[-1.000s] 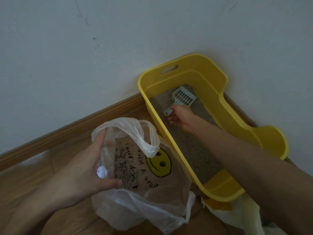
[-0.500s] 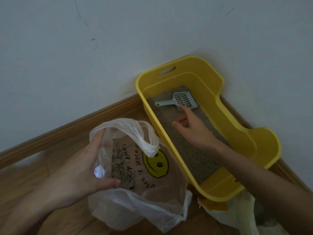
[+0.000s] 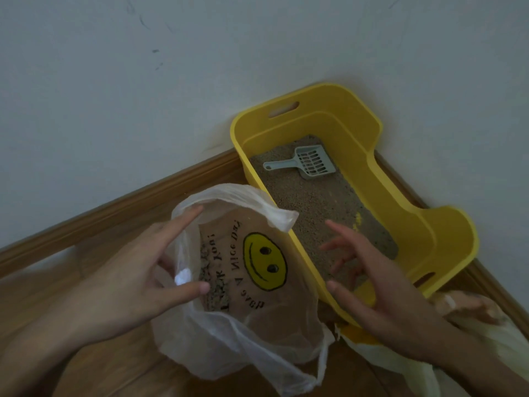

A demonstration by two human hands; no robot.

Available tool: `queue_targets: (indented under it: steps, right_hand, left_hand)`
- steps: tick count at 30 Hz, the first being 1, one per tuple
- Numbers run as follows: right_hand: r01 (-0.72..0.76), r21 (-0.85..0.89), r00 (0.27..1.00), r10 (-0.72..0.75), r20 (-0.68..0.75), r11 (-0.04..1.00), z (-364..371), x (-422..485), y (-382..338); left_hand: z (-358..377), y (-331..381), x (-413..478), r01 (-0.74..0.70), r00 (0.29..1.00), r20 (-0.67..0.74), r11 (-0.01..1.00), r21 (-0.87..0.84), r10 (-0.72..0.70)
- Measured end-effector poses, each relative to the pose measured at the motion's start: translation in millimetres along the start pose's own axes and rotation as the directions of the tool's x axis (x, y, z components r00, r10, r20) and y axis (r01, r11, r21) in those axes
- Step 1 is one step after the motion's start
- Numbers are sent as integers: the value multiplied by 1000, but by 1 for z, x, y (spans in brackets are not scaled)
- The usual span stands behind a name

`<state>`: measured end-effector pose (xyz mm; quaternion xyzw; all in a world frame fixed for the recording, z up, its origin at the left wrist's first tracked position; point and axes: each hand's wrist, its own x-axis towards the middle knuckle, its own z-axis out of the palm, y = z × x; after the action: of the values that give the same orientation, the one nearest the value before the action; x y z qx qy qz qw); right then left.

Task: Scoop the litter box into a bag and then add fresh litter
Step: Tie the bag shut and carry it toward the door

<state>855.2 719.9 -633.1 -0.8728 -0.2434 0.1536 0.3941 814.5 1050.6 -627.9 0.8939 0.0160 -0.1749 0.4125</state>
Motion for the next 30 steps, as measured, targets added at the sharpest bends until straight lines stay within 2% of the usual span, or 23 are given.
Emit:
queue_targets:
  steps: [4, 9, 12, 14, 16, 19, 22, 26, 30]
  right_hand:
    - [106, 5, 982, -105, 155, 994, -4, -17, 3]
    - [218, -90, 908, -168, 384, 972, -3, -26, 14]
    - [380, -196, 869, -277, 409, 904, 10, -28, 17]
    - [411, -201, 863, -308, 401, 889, 19, -28, 16]
    - [398, -93, 867, -341, 364, 913, 25, -25, 13]
    - [381, 59, 895, -384, 227, 923, 34, -17, 9]
    - [307, 150, 935, -327, 136, 940, 42, -11, 7]
    - [95, 306, 984, -137, 116, 947, 45, -9, 6]
    - [-3, 480, 998, -30, 61, 877, 48, -8, 5]
  left_hand:
    - [-3, -1, -2, -56, 998, 20, 998, 11, 56]
    - [-5, 3, -3, -63, 998, 17, 996, 59, 63]
    - [-4, 4, -2, -114, 993, -30, 990, 88, 117]
    - [-3, 6, 2, -150, 984, -77, 983, 102, 158]
    - [-1, 8, 7, -195, 969, -138, 977, 85, 205]
    - [4, 13, 17, -246, 942, -211, 965, 93, 261]
    - [5, 14, 30, -250, 914, -279, 949, 191, 296]
    - [4, 8, 49, -275, 915, -175, 880, 387, 363]
    - [5, 8, 56, -273, 928, -134, 877, 395, 348]
